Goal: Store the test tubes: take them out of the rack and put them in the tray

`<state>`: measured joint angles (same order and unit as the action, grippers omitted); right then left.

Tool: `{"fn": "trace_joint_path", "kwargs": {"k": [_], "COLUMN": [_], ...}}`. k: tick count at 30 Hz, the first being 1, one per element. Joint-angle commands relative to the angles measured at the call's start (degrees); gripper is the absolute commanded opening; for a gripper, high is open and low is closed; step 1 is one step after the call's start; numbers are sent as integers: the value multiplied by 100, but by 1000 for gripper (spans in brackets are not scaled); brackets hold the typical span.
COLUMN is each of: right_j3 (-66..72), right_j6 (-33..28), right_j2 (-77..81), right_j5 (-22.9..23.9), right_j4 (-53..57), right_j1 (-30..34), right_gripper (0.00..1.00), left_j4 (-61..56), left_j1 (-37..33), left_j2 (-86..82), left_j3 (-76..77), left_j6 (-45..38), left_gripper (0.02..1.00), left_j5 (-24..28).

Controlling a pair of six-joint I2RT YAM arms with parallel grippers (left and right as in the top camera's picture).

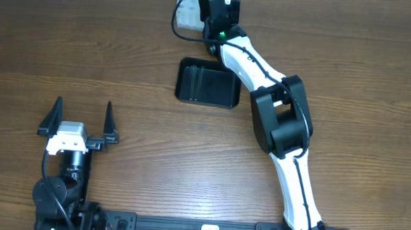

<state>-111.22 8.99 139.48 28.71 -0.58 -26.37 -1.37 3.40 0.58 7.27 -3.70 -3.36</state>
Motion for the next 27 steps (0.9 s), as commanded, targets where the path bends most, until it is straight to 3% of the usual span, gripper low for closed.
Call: {"fn": "trace_joint_path", "kwargs": {"k": [1,14,19,24,27], "right_j3": [-125,-125,-125,-125,-122], "right_j6": [-140,-529,-485,404,1161], "right_j2": [-669,-1440,-1991,-2658,-2981], "right_j5": [140,264,267,251,-122], "right_j4": [42,111,833,2306,3324], "right_j1": [-79,-186,-334,-544,-597], "right_gripper": [93,80,64,12,12], "left_j4": [-24,-24,-24,-24,-24], "left_j1": [-28,-28,-28,-28,-28], "left_j2": [-42,-42,-42,-42,-42], "left_j3": [-15,-15,-15,-15,-15], "left_j6": [-81,-81,-81,-81,-81], "left_gripper": [1000,1000,1000,1000,1000], "left_j5": [61,61,61,61,61]}}
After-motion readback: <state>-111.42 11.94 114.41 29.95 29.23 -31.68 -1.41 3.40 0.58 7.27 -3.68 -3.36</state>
